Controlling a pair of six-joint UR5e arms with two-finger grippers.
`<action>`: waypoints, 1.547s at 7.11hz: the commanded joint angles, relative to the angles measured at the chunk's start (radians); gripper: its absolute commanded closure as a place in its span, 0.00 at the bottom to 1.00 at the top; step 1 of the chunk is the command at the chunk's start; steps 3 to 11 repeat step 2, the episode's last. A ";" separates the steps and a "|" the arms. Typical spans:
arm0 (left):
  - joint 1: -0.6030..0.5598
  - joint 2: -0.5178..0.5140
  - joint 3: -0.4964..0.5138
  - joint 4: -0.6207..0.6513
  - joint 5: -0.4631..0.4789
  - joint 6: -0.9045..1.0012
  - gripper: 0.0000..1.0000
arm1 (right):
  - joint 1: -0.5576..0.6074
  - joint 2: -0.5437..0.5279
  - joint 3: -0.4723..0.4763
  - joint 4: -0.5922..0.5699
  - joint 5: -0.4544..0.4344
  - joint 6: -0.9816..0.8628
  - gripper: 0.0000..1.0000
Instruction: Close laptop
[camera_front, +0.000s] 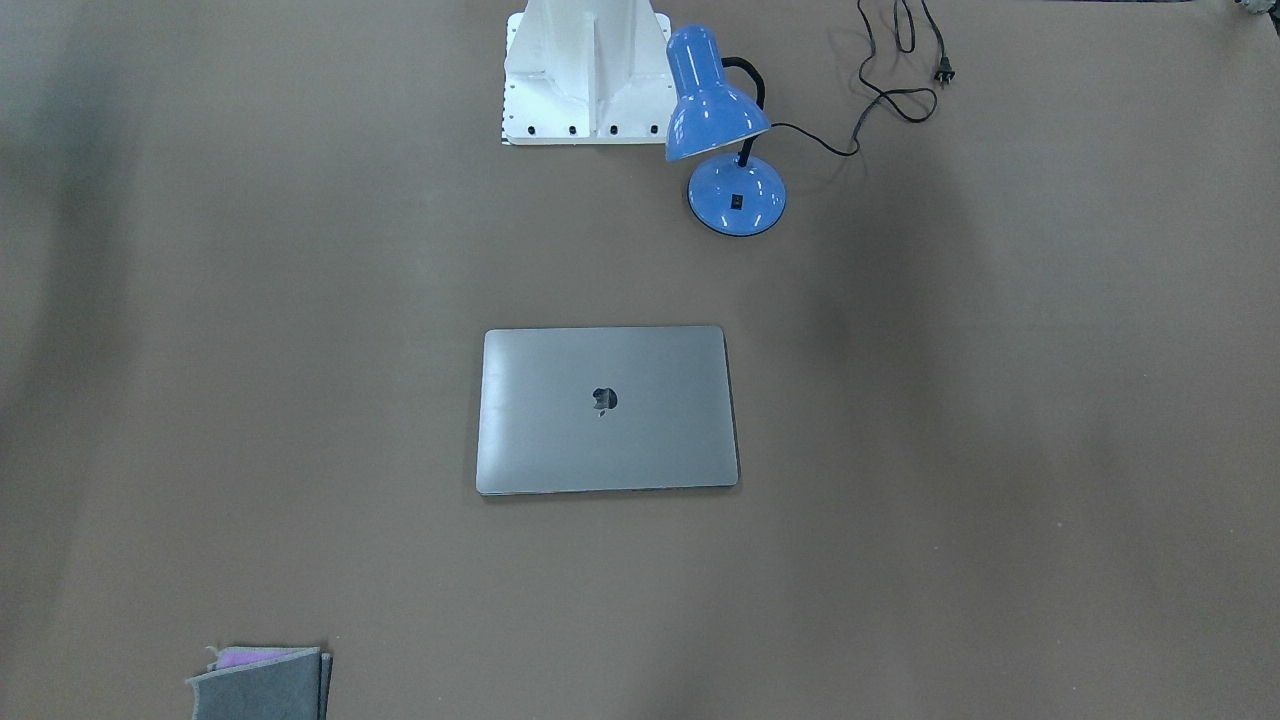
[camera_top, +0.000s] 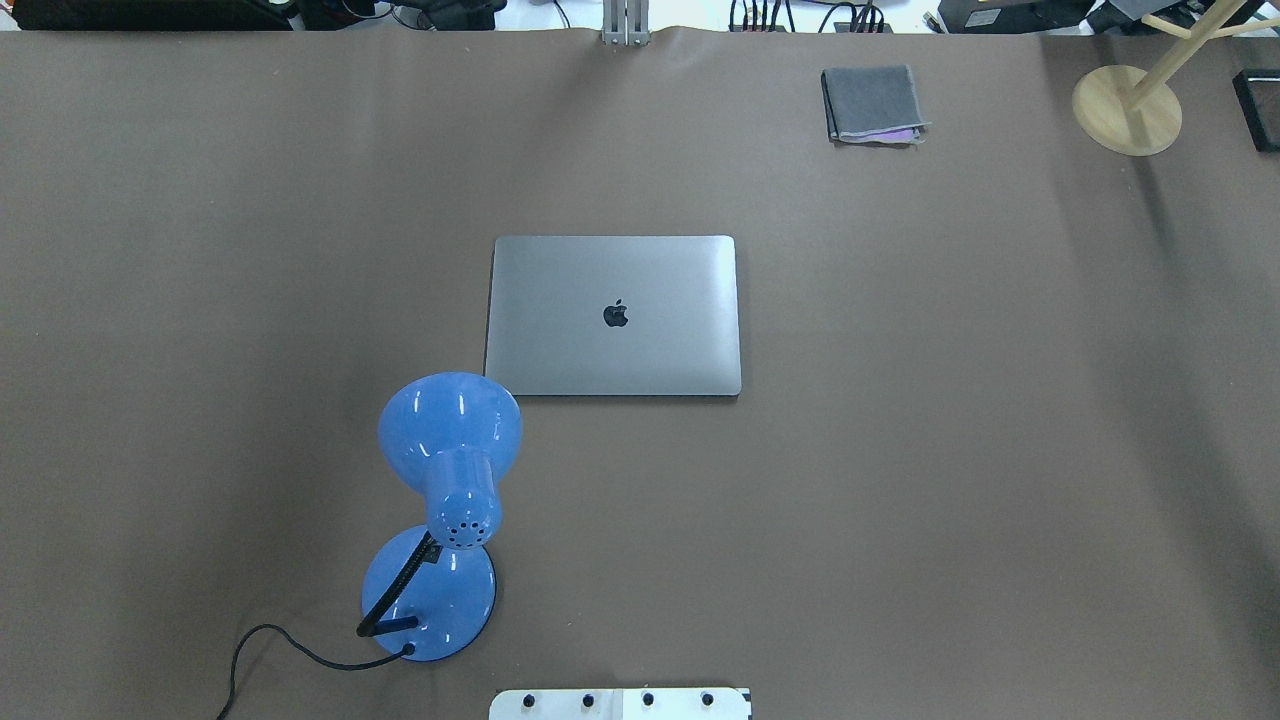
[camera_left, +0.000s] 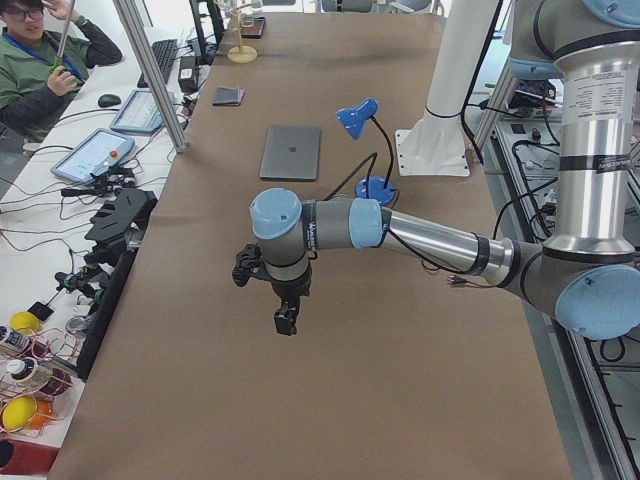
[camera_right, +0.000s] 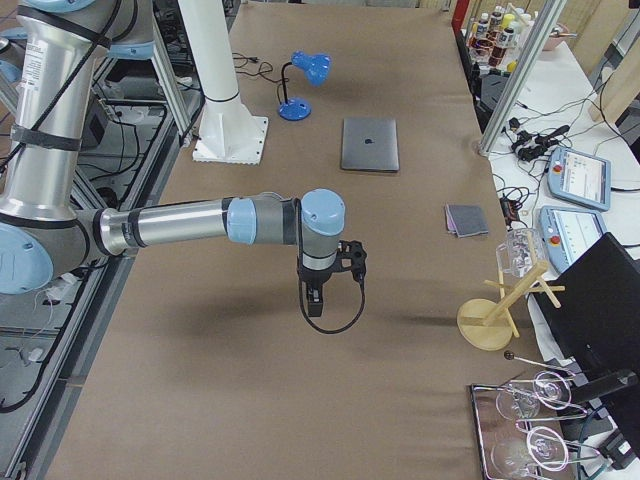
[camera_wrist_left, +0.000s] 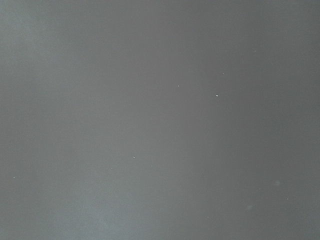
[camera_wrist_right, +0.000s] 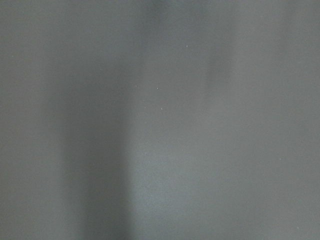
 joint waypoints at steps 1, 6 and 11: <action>0.000 0.002 0.008 0.000 0.003 0.000 0.02 | -0.006 0.001 0.000 -0.001 -0.001 0.003 0.00; 0.000 0.002 0.011 0.002 0.004 0.000 0.02 | -0.006 0.001 0.000 -0.001 -0.003 0.004 0.00; 0.000 0.002 0.011 0.002 0.004 0.000 0.02 | -0.006 0.001 0.000 -0.001 -0.003 0.004 0.00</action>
